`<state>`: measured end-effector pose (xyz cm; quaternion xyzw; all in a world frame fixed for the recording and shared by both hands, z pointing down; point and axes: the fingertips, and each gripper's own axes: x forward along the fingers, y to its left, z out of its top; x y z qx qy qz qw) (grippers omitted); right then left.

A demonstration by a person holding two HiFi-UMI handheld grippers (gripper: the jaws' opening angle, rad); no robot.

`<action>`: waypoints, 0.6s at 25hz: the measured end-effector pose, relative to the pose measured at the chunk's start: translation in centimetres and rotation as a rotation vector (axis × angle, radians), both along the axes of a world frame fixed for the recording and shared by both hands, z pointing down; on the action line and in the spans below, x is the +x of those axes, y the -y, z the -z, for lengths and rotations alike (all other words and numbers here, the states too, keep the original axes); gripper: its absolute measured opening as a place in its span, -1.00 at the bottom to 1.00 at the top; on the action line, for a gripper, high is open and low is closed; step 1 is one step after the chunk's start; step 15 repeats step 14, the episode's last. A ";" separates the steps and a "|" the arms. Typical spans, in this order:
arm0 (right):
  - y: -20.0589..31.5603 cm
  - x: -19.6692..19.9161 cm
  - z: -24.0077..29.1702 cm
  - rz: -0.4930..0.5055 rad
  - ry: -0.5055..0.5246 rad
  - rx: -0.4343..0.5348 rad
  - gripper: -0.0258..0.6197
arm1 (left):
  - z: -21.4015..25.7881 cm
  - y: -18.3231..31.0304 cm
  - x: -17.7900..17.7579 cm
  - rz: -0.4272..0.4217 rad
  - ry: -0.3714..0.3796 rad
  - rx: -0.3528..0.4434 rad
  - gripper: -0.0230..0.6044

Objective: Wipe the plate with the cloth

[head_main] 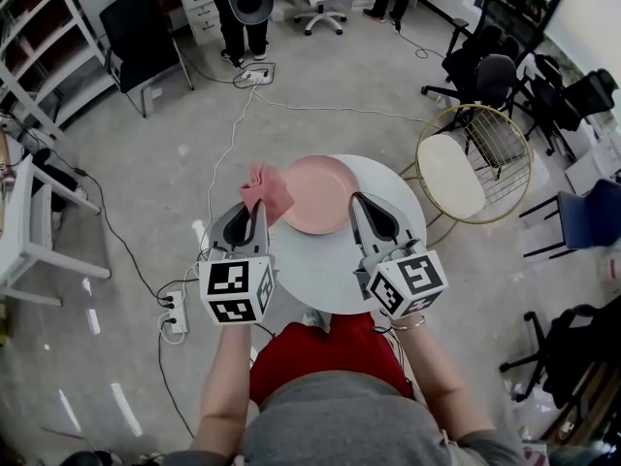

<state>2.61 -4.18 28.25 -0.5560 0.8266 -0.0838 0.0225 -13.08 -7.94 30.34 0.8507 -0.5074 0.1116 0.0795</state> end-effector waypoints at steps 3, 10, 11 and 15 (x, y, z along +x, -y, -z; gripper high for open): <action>-0.3 0.1 0.1 -0.005 0.005 0.007 -0.83 | 0.3 -0.4 0.0 -0.006 -0.007 0.011 -0.81; -0.8 -0.4 0.4 -0.006 -0.003 0.005 -0.83 | 1.1 -1.1 -0.3 -0.012 -0.022 0.025 -0.81; -0.9 -0.4 0.5 -0.006 -0.004 0.005 -0.83 | 1.1 -1.2 -0.4 -0.012 -0.024 0.026 -0.81; -0.9 -0.7 0.6 -0.005 -0.007 0.004 -0.83 | 1.3 -1.4 -0.6 -0.011 -0.027 0.026 -0.81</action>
